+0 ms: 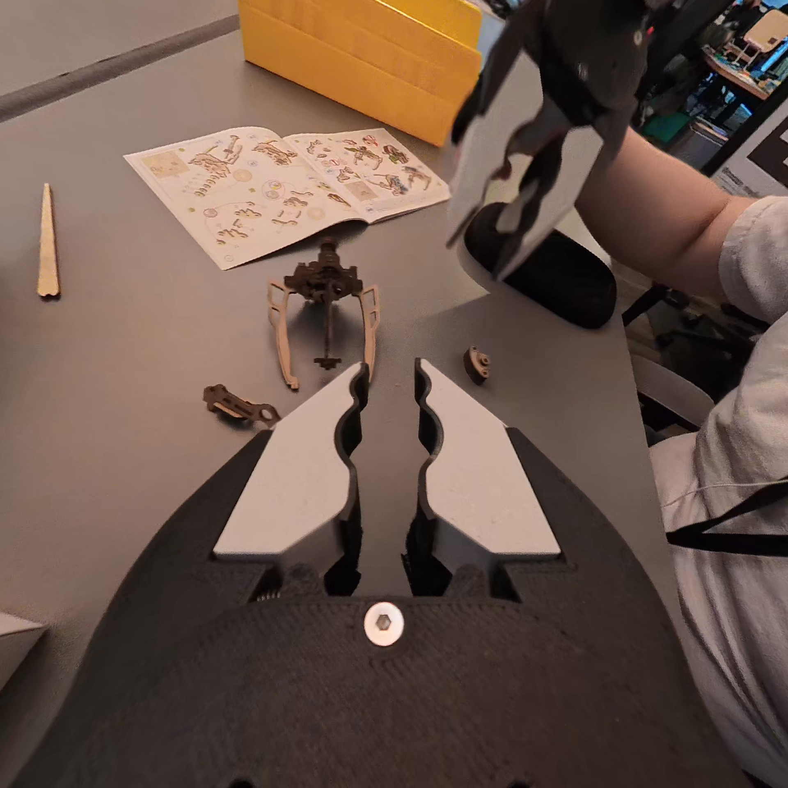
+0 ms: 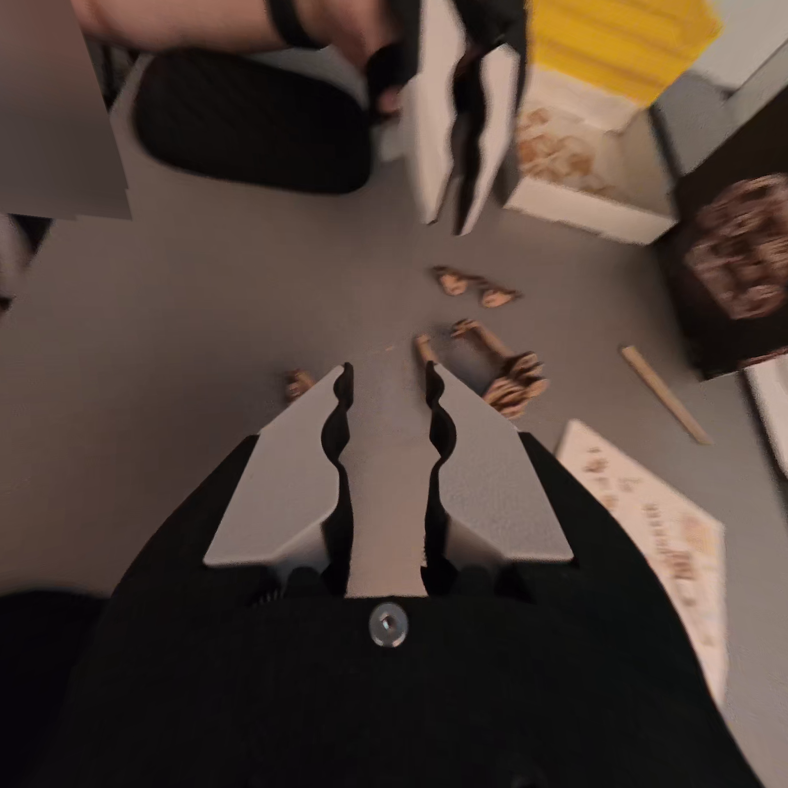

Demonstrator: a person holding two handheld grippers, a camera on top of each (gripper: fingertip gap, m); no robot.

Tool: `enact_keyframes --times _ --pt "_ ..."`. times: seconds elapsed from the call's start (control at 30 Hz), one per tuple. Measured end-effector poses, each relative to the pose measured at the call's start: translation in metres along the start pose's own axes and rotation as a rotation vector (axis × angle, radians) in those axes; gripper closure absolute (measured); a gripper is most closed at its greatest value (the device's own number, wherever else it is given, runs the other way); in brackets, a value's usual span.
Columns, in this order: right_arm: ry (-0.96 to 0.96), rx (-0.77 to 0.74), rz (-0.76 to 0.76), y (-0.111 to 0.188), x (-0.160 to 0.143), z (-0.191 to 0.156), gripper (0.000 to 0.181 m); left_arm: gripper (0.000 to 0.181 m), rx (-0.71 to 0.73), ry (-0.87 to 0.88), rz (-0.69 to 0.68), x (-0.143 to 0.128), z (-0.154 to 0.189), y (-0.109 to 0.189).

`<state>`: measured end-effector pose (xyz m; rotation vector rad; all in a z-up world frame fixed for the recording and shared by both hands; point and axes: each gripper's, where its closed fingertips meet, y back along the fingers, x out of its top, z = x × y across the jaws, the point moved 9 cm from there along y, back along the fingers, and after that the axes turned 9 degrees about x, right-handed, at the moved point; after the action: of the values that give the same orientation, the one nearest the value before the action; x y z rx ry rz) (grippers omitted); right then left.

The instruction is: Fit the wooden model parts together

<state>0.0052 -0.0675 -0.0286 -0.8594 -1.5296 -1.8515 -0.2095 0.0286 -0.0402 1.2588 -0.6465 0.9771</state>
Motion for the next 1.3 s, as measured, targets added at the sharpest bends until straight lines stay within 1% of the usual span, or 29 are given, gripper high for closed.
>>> enact_keyframes --times 0.07,0.1,0.17,0.23,0.3,0.33,0.4,0.43,0.5,0.57,0.7,0.73,0.8,0.83,0.97,1.03,1.07,1.17,1.23,1.3 --pt "-0.024 0.015 -0.041 -0.012 -0.014 -0.023 0.152 0.162 -0.004 -0.014 -0.018 -0.002 0.004 -0.005" --pt "-0.026 -0.009 -0.058 -0.017 -0.021 -0.029 0.154 0.160 0.018 -0.025 -0.026 -0.003 0.004 -0.009" --pt "-0.063 -0.015 -0.044 -0.024 -0.030 -0.036 0.154 0.155 0.074 -0.051 -0.030 -0.005 0.003 -0.017" --pt "-0.138 0.009 0.011 -0.027 -0.035 -0.038 0.153 0.151 0.114 -0.077 -0.019 -0.007 0.003 -0.024" --pt "-0.180 -0.032 0.016 -0.025 -0.037 -0.033 0.153 0.147 0.139 -0.088 0.008 -0.006 0.001 -0.031" --pt "-0.187 -0.030 0.042 -0.023 -0.035 -0.032 0.153 0.142 0.160 -0.102 0.006 -0.005 0.000 -0.034" --pt "-0.203 -0.022 0.085 -0.019 -0.035 -0.030 0.154 0.140 0.182 -0.142 -0.021 -0.001 -0.002 -0.041" --pt "-0.231 -0.011 0.081 -0.018 -0.036 -0.028 0.156 0.140 0.189 -0.153 -0.042 0.000 -0.003 -0.044" --pt "-0.284 0.085 0.063 -0.022 -0.036 -0.028 0.155 0.143 0.205 -0.162 -0.086 0.002 -0.005 -0.050" --pt "-0.314 0.129 -0.001 -0.030 -0.038 -0.026 0.154 0.145 0.173 -0.159 -0.138 -0.001 -0.004 -0.057" --pt "-0.256 0.194 -0.116 -0.042 -0.041 -0.032 0.155 0.146 0.156 -0.190 -0.193 -0.009 0.002 -0.066" --pt "-0.233 0.182 -0.129 -0.044 -0.040 -0.033 0.158 0.149 0.153 -0.194 -0.188 -0.009 0.004 -0.066" --pt "-0.177 0.150 -0.127 -0.045 -0.038 -0.035 0.172 0.152 0.110 -0.187 -0.190 -0.008 0.012 -0.065" --pt "-0.157 0.136 -0.129 -0.046 -0.037 -0.037 0.174 0.153 0.083 -0.183 -0.194 -0.008 0.017 -0.064" --pt "-0.101 0.110 -0.125 -0.048 -0.032 -0.046 0.175 0.153 0.030 -0.221 -0.219 -0.015 0.032 -0.064" --pt "-0.070 0.084 -0.129 -0.048 -0.032 -0.049 0.175 0.153 -0.019 -0.224 -0.212 -0.018 0.040 -0.063" --pt "-0.055 0.065 -0.127 -0.048 -0.032 -0.050 0.175 0.153 -0.021 -0.213 -0.208 -0.018 0.041 -0.061" --pt "-0.022 0.008 -0.100 -0.043 -0.030 -0.052 0.175 0.150 0.036 -0.210 -0.184 -0.017 0.037 -0.053" --pt "0.005 -0.060 -0.082 -0.037 -0.029 -0.050 0.175 0.149 0.046 -0.196 -0.141 -0.012 0.037 -0.047" --pt "0.073 -0.169 -0.075 -0.029 -0.029 -0.048 0.175 0.149 0.010 -0.147 -0.085 -0.006 0.039 -0.042"
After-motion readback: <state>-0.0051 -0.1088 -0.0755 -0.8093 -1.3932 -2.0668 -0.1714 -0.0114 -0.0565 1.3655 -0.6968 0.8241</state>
